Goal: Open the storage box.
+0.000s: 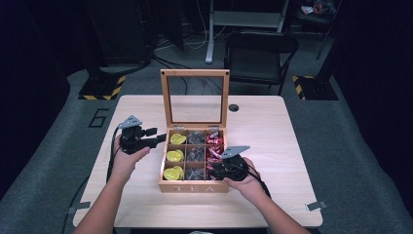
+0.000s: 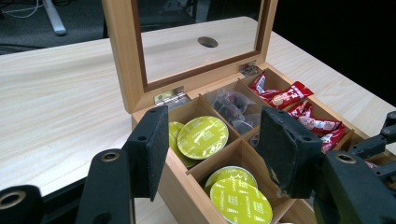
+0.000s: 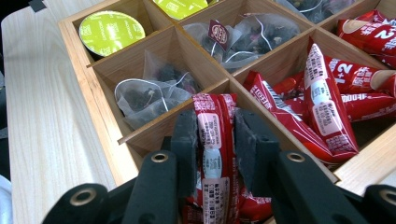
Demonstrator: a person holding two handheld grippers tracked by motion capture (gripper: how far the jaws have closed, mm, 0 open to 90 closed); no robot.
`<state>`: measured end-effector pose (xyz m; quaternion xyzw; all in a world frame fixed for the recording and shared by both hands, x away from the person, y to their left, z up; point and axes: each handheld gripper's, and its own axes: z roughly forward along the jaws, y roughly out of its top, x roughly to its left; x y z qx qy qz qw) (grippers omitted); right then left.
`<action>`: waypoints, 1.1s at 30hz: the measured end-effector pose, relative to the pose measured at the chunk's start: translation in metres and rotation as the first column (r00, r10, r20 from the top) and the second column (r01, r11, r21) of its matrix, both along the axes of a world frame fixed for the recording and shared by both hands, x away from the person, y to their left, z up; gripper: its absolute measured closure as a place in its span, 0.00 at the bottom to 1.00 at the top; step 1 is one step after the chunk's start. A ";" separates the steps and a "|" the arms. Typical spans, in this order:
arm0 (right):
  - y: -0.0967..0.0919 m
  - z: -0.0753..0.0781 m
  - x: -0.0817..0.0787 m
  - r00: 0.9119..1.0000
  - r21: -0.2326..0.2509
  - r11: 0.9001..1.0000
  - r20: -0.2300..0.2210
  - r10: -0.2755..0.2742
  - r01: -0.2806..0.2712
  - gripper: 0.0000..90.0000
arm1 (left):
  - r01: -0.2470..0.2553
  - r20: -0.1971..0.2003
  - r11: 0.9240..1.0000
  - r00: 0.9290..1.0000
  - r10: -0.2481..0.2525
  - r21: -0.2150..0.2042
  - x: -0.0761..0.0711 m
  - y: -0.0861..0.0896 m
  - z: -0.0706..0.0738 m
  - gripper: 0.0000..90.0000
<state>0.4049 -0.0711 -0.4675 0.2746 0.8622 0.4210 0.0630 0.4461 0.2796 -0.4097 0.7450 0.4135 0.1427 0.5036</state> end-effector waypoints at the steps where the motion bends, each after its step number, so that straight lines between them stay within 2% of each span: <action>1: 0.000 0.000 -0.001 1.000 0.006 1.000 -0.004 -0.005 0.005 0.78 | -0.006 0.005 1.000 1.000 0.006 -0.006 -0.001 0.000 -0.001 0.48; 5: 0.000 -0.001 -0.003 1.000 0.001 1.000 0.000 0.001 -0.001 0.79 | -0.011 0.000 1.000 1.000 0.011 0.002 -0.004 0.001 -0.003 0.48; 6: 0.000 -0.001 -0.003 1.000 0.002 1.000 0.005 0.005 -0.005 0.79 | -0.004 0.002 1.000 1.000 0.004 0.021 -0.005 0.001 -0.004 0.48; 9: 0.000 0.000 -0.004 1.000 0.000 1.000 0.010 0.001 -0.001 0.80 | 0.009 -0.008 0.999 1.000 -0.009 0.033 -0.007 0.001 -0.006 0.47; 12: 0.000 0.000 -0.004 1.000 0.000 1.000 0.019 0.005 -0.005 0.81 | 0.010 -0.014 0.999 1.000 -0.009 0.034 -0.009 0.001 -0.008 0.47; 21: 0.000 0.001 -0.006 1.000 -0.006 1.000 0.025 0.006 -0.006 0.81 | -0.004 -0.007 1.000 1.000 0.004 0.015 -0.012 0.004 -0.009 0.47; 25: -0.001 0.006 -0.007 0.999 0.016 1.000 0.041 -0.007 0.006 0.82 | -0.010 -0.006 1.000 1.000 0.010 -0.013 -0.016 0.006 -0.009 0.47; 29: -0.002 0.012 -0.006 0.998 0.009 1.000 0.055 0.002 -0.003 0.82 | -0.016 -0.001 1.000 1.000 0.016 -0.017 -0.019 0.008 -0.010 0.47; 30: -0.002 0.013 -0.007 0.999 0.010 1.000 0.053 -0.003 0.002 0.82 | -0.011 0.001 1.000 1.000 0.011 -0.004 -0.020 0.009 -0.010 0.47; 33: -0.004 0.018 -0.006 0.998 0.025 1.000 0.067 -0.004 0.002 0.82 | -0.018 -0.004 1.000 1.000 0.018 -0.008 -0.021 0.010 -0.012 0.47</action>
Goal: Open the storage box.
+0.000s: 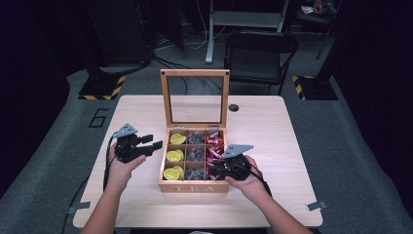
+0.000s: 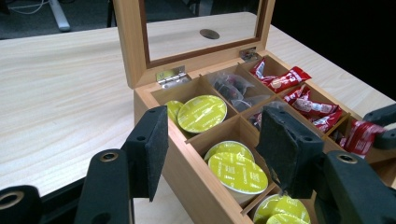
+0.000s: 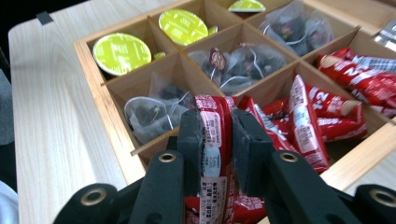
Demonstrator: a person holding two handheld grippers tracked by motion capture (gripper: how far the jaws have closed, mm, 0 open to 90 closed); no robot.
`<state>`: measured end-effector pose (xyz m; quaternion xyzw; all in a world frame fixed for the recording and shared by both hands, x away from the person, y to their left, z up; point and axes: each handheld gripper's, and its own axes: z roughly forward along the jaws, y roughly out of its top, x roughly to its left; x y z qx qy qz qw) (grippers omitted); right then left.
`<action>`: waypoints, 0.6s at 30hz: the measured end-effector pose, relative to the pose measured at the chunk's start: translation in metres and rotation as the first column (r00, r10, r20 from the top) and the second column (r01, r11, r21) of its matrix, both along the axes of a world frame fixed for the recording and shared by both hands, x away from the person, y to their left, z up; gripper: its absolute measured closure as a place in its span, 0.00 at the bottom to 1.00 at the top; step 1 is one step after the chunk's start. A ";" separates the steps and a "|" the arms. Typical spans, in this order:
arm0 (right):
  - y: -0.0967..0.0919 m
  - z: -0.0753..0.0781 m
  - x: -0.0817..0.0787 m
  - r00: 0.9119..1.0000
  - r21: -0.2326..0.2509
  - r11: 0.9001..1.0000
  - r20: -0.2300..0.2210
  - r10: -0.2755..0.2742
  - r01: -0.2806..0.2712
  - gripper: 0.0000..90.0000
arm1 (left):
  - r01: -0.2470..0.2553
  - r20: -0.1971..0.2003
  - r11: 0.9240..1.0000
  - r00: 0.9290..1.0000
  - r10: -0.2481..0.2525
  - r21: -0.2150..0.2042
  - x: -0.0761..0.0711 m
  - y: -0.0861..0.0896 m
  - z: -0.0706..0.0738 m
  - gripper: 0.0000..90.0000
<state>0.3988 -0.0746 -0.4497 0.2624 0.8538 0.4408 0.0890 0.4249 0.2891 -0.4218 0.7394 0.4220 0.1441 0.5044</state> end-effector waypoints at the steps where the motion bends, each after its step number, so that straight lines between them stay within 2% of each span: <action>1: 0.000 0.002 -0.001 1.000 0.004 1.000 -0.003 -0.008 0.008 0.82 | 0.003 -0.004 1.000 1.000 -0.003 0.005 0.000 0.001 -0.001 0.47; 8: -0.003 0.011 0.001 1.000 0.028 0.999 0.013 -0.016 0.015 0.82 | -0.015 -0.009 1.000 1.000 0.015 0.020 -0.003 0.005 -0.002 0.47; 16: -0.006 0.021 0.001 0.999 0.041 0.999 0.021 -0.025 0.024 0.82 | -0.020 -0.018 1.000 1.000 0.020 0.007 -0.006 0.008 -0.005 0.47; 18: -0.008 0.024 0.002 0.999 0.042 0.999 0.037 -0.024 0.023 0.82 | -0.022 -0.019 1.000 1.000 0.022 0.010 -0.007 0.007 -0.006 0.47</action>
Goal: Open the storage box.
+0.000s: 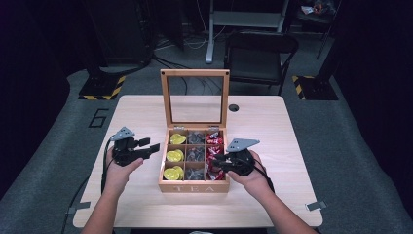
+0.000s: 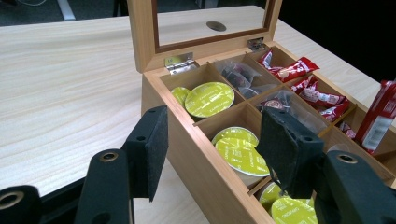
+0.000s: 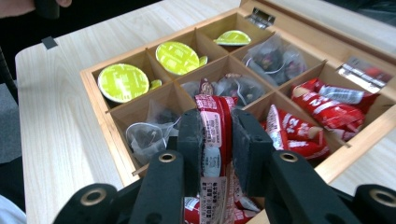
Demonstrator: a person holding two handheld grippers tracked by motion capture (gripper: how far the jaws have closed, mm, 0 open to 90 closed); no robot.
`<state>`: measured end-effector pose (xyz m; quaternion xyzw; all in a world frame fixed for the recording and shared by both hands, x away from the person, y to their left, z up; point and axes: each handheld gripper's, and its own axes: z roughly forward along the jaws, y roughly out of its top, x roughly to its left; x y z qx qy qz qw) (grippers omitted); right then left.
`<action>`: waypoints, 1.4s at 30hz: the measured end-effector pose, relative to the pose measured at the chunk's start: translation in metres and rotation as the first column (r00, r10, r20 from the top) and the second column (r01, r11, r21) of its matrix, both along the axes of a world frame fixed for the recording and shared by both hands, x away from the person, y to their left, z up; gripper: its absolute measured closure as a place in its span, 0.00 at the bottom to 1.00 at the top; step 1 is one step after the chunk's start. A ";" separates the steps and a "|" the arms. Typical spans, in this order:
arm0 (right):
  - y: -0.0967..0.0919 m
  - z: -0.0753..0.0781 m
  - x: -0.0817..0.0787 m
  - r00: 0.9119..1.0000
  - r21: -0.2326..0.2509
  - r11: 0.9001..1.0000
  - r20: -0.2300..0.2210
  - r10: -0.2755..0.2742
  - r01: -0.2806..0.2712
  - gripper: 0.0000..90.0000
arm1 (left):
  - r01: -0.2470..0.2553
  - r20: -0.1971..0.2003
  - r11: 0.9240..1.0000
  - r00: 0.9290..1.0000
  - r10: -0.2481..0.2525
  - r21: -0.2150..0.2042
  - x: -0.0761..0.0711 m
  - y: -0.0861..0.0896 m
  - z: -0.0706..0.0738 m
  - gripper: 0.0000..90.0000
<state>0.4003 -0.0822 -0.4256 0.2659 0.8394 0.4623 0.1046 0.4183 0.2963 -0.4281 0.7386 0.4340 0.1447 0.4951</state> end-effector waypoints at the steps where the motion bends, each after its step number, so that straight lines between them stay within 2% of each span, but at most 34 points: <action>1: -0.001 0.002 0.000 1.000 0.005 1.000 0.000 0.000 0.000 0.82 | -0.001 -0.002 1.000 1.000 0.001 0.000 0.000 0.000 0.000 0.47; 9: -0.009 0.012 -0.001 1.000 0.019 1.000 0.018 -0.016 0.016 0.82 | -0.007 0.000 1.000 1.000 0.007 0.002 -0.001 0.000 0.000 0.47; 26: -0.026 0.017 0.001 0.997 0.038 0.997 0.037 -0.073 0.071 0.82 | -0.015 -0.002 1.000 1.000 0.015 0.009 -0.002 0.002 -0.002 0.47; 35: -0.045 0.020 0.005 0.991 0.067 0.991 0.052 -0.119 0.116 0.82 | -0.020 -0.008 1.000 1.000 0.020 0.007 -0.003 0.004 -0.003 0.47; 42: -0.058 0.021 0.008 0.986 0.075 0.984 0.044 -0.163 0.160 0.82 | -0.023 -0.016 1.000 1.000 0.023 0.012 -0.003 0.005 -0.005 0.47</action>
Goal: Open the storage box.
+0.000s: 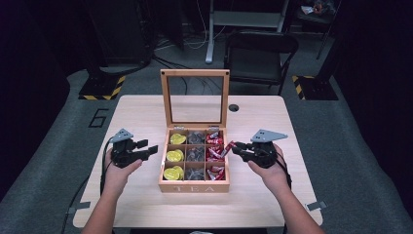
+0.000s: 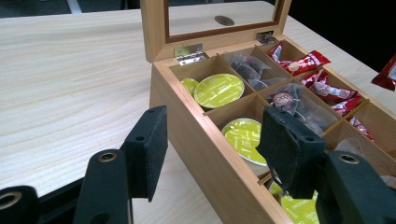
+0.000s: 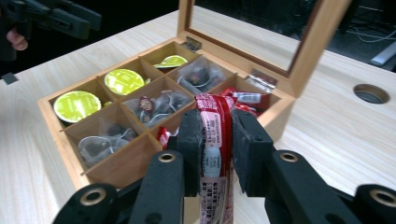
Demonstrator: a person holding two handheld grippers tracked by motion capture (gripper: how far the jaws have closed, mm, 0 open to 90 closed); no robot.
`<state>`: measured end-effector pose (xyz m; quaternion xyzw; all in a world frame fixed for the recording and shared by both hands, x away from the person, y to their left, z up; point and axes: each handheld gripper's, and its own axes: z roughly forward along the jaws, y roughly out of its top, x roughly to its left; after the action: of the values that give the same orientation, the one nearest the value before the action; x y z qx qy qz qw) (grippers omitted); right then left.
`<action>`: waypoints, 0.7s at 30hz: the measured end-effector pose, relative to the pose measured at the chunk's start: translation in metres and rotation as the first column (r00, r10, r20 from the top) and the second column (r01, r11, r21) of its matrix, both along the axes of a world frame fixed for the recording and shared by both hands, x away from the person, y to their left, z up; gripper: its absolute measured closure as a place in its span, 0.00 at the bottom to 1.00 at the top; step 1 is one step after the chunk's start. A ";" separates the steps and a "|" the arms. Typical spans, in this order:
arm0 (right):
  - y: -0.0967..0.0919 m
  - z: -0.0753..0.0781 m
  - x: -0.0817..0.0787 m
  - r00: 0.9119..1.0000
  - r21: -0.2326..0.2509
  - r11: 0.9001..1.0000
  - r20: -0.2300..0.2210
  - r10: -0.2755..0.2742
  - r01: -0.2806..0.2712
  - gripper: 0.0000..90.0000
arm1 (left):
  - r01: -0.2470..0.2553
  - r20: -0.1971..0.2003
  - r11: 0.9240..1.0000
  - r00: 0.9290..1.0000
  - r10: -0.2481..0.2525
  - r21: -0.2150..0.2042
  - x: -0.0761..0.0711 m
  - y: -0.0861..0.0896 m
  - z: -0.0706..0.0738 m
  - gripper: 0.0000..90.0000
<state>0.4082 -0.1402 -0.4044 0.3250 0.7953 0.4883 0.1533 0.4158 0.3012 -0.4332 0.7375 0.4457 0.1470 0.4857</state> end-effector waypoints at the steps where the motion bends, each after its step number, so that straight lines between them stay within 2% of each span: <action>1: -0.002 0.000 0.001 1.000 0.002 1.000 0.002 -0.004 0.004 0.82 | 0.000 0.000 1.000 1.000 0.000 0.000 0.000 0.000 0.000 0.47; 7: -0.014 -0.001 0.001 0.999 0.013 0.999 0.000 -0.042 0.042 0.82 | -0.001 0.003 1.000 1.000 0.001 0.002 0.000 0.000 0.000 0.47; 21: -0.033 -0.008 0.003 0.995 -0.001 0.995 0.001 -0.100 0.100 0.82 | -0.003 -0.004 1.000 1.000 0.003 0.003 0.000 0.001 -0.001 0.47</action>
<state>0.4117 -0.1730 -0.4121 0.3640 0.7783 0.4796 0.1781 0.4158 0.3024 -0.4343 0.7378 0.4473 0.1469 0.4837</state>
